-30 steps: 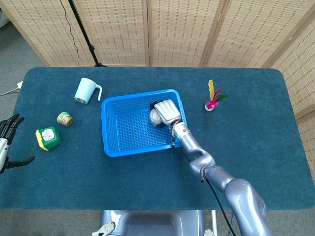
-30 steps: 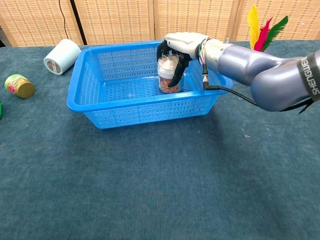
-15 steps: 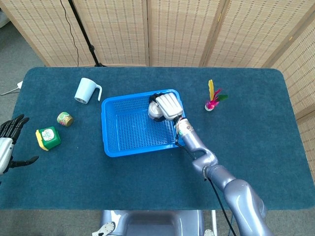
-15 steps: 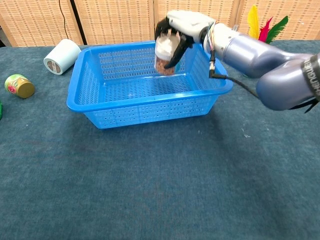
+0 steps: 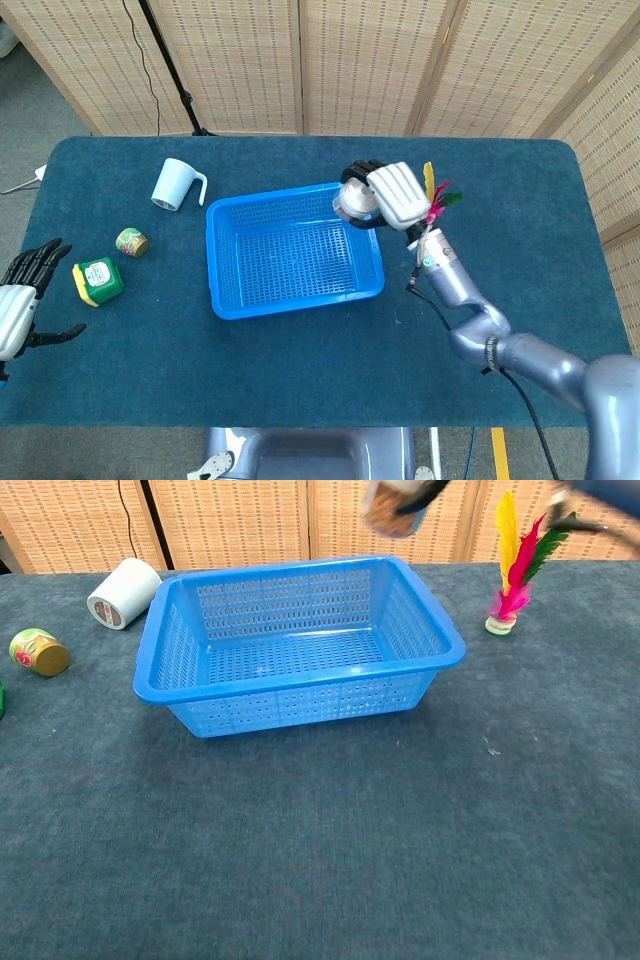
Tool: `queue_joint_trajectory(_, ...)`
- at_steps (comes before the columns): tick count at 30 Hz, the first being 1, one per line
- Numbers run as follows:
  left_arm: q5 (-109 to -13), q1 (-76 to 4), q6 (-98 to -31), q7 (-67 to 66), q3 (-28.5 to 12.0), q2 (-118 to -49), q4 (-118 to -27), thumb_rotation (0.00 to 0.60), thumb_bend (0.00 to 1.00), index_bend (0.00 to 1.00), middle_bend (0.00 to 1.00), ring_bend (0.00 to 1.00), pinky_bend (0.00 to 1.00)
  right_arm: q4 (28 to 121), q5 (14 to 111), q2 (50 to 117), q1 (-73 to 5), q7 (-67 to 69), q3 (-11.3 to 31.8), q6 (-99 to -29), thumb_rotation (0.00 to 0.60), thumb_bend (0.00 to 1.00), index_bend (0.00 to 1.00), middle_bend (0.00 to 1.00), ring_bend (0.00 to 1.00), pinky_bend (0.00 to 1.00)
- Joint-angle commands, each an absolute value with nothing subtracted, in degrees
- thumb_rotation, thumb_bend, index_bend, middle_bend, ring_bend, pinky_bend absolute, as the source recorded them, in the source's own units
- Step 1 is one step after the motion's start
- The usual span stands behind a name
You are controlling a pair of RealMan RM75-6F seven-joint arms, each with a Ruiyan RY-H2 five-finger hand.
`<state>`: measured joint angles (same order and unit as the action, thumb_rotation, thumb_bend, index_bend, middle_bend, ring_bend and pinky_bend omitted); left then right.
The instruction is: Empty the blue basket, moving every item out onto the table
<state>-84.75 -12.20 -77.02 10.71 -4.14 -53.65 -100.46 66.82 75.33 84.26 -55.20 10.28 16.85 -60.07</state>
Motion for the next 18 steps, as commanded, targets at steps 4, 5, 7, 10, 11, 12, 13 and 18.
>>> queue_joint_trajectory(4, -85.3, -12.0, -77.4, 10.3, -3.9, -53.5, -101.0, 0.600, 0.03, 0.00, 0.00, 0.00, 0.00, 80.6, 73.9, 70.2, -43.2, 3.0, 11.9, -63.7, 0.600, 0.25, 0.60, 0.62, 0.61, 0.72)
queue_joint_trajectory(5, -85.3, -12.0, -77.5, 10.3, -3.8, -53.5, -101.1, 0.600, 0.03, 0.00, 0.00, 0.00, 0.00, 80.6, 74.1, 70.0, -42.5, 3.1, 11.3, -63.8, 0.600, 0.25, 0.61, 0.62, 0.61, 0.72)
queue_joint_trajectory(7, -85.5, -11.9, -77.7, 10.1, -3.7, -53.5, -101.3, 0.600, 0.03, 0.00, 0.00, 0.00, 0.00, 79.6, 74.4, 70.1, -40.9, 3.7, 9.5, -63.3, 0.600, 0.25, 0.61, 0.62, 0.61, 0.72)
queue_joint_trajectory(10, -85.8, -11.8, -77.9, 9.8, -3.6, -53.5, -101.5, 0.600, 0.03, 0.00, 0.00, 0.00, 0.00, 76.4, 74.8, 71.8, -39.5, 5.2, 7.4, -61.7, 0.600, 0.25, 0.61, 0.62, 0.61, 0.72)
queue_joint_trajectory(11, -85.9, -11.8, -78.0, 9.7, -3.5, -53.6, -101.5, 0.600, 0.03, 0.00, 0.00, 0.00, 0.00, 75.0, 75.0, 72.7, -39.1, 5.5, 6.8, -61.3, 0.600, 0.25, 0.61, 0.62, 0.61, 0.72)
queue_joint_trajectory(12, -86.0, -11.8, -78.0, 9.6, -3.5, -53.6, -101.6, 0.600, 0.03, 0.00, 0.00, 0.00, 0.00, 74.0, 75.1, 73.4, -39.0, 5.7, 6.5, -61.1, 0.600, 0.25, 0.61, 0.62, 0.61, 0.72)
queue_joint_trajectory(13, -86.2, -11.7, -78.1, 9.5, -3.4, -53.6, -101.7, 0.600, 0.03, 0.00, 0.00, 0.00, 0.00, 72.5, 75.2, 74.5, -38.8, 6.0, 6.0, -60.5, 0.600, 0.25, 0.61, 0.62, 0.61, 0.72)
queue_joint_trajectory(18, -86.8, -11.4, -78.6, 9.0, -2.9, -53.7, -101.9, 0.600, 0.03, 0.00, 0.00, 0.00, 0.00, 65.0, 75.6, 80.3, -39.2, 7.7, 5.8, -58.1, 0.600, 0.25, 0.59, 0.61, 0.60, 0.71)
